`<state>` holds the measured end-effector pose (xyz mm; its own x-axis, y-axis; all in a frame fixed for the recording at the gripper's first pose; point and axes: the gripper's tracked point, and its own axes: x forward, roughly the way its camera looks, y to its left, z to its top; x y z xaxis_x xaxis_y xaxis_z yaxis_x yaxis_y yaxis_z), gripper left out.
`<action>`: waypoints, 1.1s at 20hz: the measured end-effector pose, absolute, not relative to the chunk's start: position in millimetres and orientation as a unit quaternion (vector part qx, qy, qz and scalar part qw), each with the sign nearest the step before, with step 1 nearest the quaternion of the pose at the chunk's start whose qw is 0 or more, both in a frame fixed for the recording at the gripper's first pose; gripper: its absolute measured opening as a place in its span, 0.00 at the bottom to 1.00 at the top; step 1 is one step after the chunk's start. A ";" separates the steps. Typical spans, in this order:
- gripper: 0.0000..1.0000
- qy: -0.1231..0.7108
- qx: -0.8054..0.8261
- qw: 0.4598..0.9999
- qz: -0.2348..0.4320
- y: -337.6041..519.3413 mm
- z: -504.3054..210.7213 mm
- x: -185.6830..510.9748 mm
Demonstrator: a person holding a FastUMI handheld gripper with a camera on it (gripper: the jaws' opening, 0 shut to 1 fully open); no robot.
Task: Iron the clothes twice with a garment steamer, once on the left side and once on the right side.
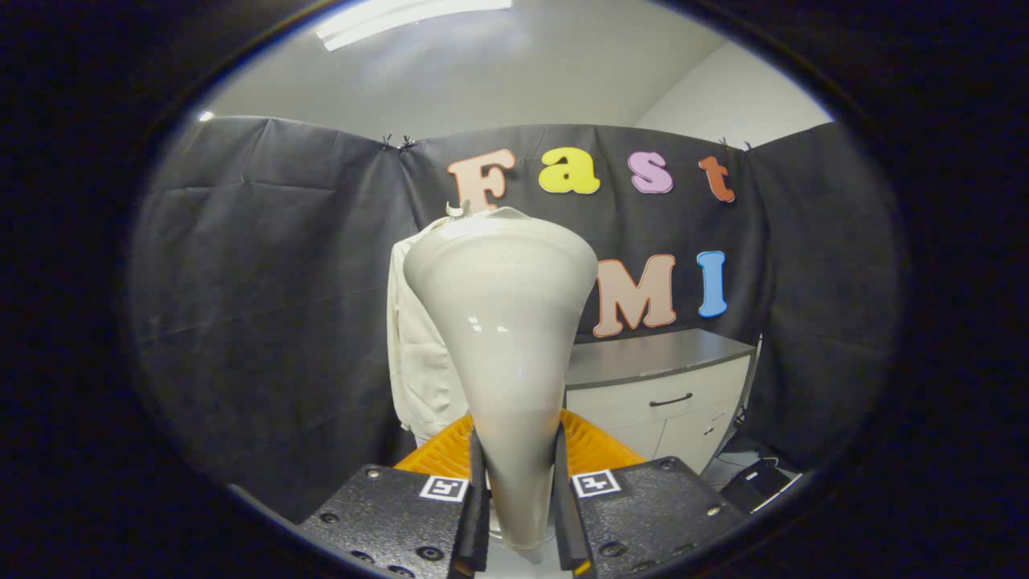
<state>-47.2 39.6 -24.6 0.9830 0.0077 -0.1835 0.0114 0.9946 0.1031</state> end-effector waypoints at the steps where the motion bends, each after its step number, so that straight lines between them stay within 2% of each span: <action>1: 0.33 0.090 0.052 0.995 0.000 48.2 -20.6 -47.3; 8: 0.33 0.094 0.027 0.995 -0.013 95.9 -24.8 -46.7; 22: 0.33 0.121 0.009 0.992 -0.030 116.9 -36.4 -37.7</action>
<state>-37.7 116.9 -36.4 0.9691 -0.0573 -0.2398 0.0615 0.9981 0.0097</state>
